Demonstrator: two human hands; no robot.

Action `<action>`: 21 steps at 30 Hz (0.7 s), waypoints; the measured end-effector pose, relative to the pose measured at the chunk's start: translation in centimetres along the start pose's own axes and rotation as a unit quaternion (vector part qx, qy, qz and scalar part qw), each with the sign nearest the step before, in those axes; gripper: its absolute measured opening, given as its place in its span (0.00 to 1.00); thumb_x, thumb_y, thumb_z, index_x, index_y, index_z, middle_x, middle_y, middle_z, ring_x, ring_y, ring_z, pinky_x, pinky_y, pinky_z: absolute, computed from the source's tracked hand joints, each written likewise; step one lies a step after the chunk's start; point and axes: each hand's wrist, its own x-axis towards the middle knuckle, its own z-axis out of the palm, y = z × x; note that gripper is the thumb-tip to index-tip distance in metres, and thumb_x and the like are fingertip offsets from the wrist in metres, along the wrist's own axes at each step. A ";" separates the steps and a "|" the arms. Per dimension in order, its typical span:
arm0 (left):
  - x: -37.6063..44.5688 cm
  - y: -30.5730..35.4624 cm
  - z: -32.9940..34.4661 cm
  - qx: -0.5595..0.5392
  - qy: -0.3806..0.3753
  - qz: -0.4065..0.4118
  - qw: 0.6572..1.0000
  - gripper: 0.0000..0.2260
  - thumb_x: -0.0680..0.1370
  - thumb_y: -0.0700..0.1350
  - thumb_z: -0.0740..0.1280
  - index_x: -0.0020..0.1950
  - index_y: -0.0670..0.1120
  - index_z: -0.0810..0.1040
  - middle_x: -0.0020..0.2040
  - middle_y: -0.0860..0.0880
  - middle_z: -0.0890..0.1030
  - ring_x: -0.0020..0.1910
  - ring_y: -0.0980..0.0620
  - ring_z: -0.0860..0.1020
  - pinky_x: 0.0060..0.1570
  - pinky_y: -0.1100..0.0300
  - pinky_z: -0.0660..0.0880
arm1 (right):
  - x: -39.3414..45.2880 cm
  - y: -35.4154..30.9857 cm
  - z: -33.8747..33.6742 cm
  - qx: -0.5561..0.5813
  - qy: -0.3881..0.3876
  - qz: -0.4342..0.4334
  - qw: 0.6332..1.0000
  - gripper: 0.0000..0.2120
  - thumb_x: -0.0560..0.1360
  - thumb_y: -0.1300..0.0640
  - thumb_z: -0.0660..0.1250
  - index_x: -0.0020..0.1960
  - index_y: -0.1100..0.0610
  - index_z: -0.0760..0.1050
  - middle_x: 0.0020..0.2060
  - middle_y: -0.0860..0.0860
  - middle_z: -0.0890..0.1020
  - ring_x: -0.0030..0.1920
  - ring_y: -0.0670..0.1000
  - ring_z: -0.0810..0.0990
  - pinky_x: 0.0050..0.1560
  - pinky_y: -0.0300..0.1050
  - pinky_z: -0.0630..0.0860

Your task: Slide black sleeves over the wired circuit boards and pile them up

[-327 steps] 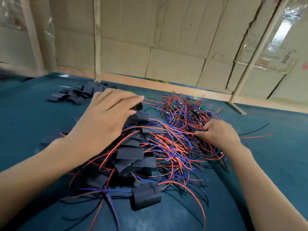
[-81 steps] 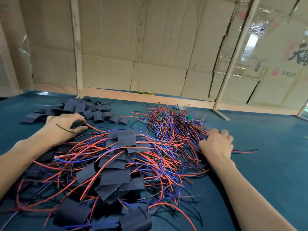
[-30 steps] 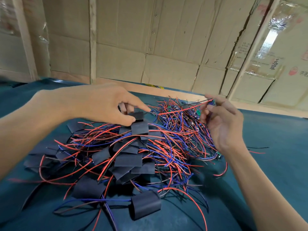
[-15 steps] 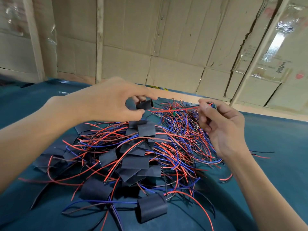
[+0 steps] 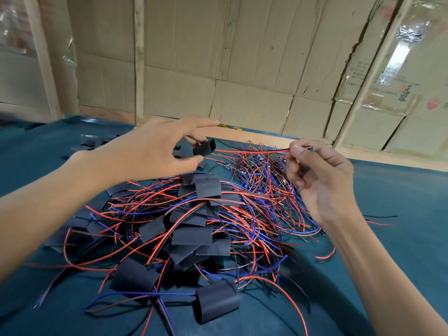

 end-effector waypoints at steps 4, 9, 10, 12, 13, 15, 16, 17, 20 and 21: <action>0.0 0.2 0.2 0.040 -0.017 0.030 0.999 0.29 0.75 0.46 0.71 0.75 0.53 0.67 0.57 0.61 0.78 0.60 0.57 0.73 0.65 0.62 0.63 | -0.1 -0.2 0.0 -0.013 -0.006 0.018 1.000 0.07 0.73 0.63 0.69 0.39 0.56 0.84 0.33 0.53 0.81 0.29 0.48 0.71 0.26 0.36 0.62; -0.1 0.4 0.0 0.055 -0.012 0.064 0.996 0.29 0.76 0.46 0.70 0.76 0.52 0.66 0.63 0.56 0.80 0.60 0.59 0.68 0.62 0.78 0.52 | -0.2 -0.2 0.0 -0.016 -0.005 0.032 0.999 0.06 0.72 0.64 0.70 0.39 0.57 0.83 0.32 0.53 0.81 0.28 0.48 0.71 0.26 0.36 0.61; -0.1 0.5 0.0 0.057 -0.012 0.070 0.996 0.29 0.76 0.45 0.70 0.76 0.51 0.66 0.63 0.56 0.80 0.60 0.59 0.68 0.61 0.80 0.51 | -0.2 -0.2 0.1 -0.017 -0.005 0.033 0.999 0.05 0.72 0.63 0.70 0.39 0.57 0.83 0.32 0.53 0.81 0.28 0.48 0.71 0.26 0.36 0.61; -0.1 0.6 0.0 0.058 -0.010 0.079 0.995 0.29 0.76 0.44 0.71 0.75 0.50 0.67 0.62 0.54 0.81 0.60 0.58 0.68 0.62 0.79 0.51 | -0.1 -0.3 0.0 -0.015 0.001 0.033 0.999 0.05 0.72 0.63 0.70 0.38 0.57 0.83 0.33 0.54 0.81 0.29 0.48 0.71 0.26 0.36 0.61; 0.0 0.7 0.0 0.059 -0.010 0.082 0.995 0.29 0.76 0.44 0.71 0.75 0.49 0.67 0.62 0.54 0.81 0.60 0.58 0.68 0.63 0.76 0.54 | -0.1 -0.4 -0.1 -0.014 0.005 0.033 0.999 0.06 0.72 0.63 0.70 0.38 0.56 0.83 0.33 0.53 0.81 0.29 0.48 0.71 0.25 0.36 0.61; 0.0 0.7 0.0 0.061 -0.012 0.086 0.994 0.29 0.76 0.44 0.71 0.75 0.48 0.67 0.62 0.54 0.81 0.60 0.58 0.69 0.64 0.67 0.59 | -0.1 -0.5 -0.1 -0.013 0.015 0.034 0.999 0.06 0.71 0.62 0.70 0.38 0.56 0.84 0.33 0.53 0.81 0.29 0.47 0.71 0.25 0.36 0.61; 0.0 0.7 0.0 0.062 -0.012 0.088 0.994 0.29 0.76 0.43 0.71 0.75 0.48 0.67 0.62 0.54 0.81 0.60 0.58 0.69 0.64 0.64 0.61 | 0.0 -0.6 -0.1 -0.011 0.018 0.034 0.999 0.05 0.70 0.61 0.70 0.37 0.56 0.84 0.33 0.53 0.81 0.29 0.47 0.71 0.25 0.36 0.61; 0.0 0.7 0.1 0.065 -0.013 0.091 0.994 0.29 0.75 0.43 0.71 0.75 0.48 0.67 0.62 0.54 0.81 0.59 0.57 0.70 0.64 0.62 0.61 | 0.0 -0.6 -0.1 -0.010 0.019 0.033 0.999 0.05 0.70 0.61 0.70 0.37 0.56 0.84 0.33 0.53 0.81 0.29 0.47 0.71 0.25 0.36 0.60; 0.0 0.7 0.2 0.067 -0.016 0.099 0.993 0.29 0.75 0.43 0.71 0.75 0.49 0.67 0.62 0.54 0.81 0.59 0.56 0.71 0.64 0.58 0.63 | 0.0 -0.4 -0.1 -0.021 0.023 0.028 0.999 0.07 0.73 0.63 0.69 0.38 0.56 0.84 0.33 0.53 0.81 0.29 0.48 0.71 0.25 0.36 0.60; 0.0 0.7 0.2 0.064 -0.018 0.100 0.993 0.29 0.75 0.44 0.70 0.75 0.50 0.67 0.61 0.55 0.81 0.60 0.57 0.71 0.64 0.57 0.64 | 0.1 -0.3 -0.1 -0.023 0.024 0.026 0.999 0.09 0.74 0.65 0.69 0.38 0.56 0.84 0.33 0.53 0.81 0.29 0.48 0.71 0.25 0.36 0.61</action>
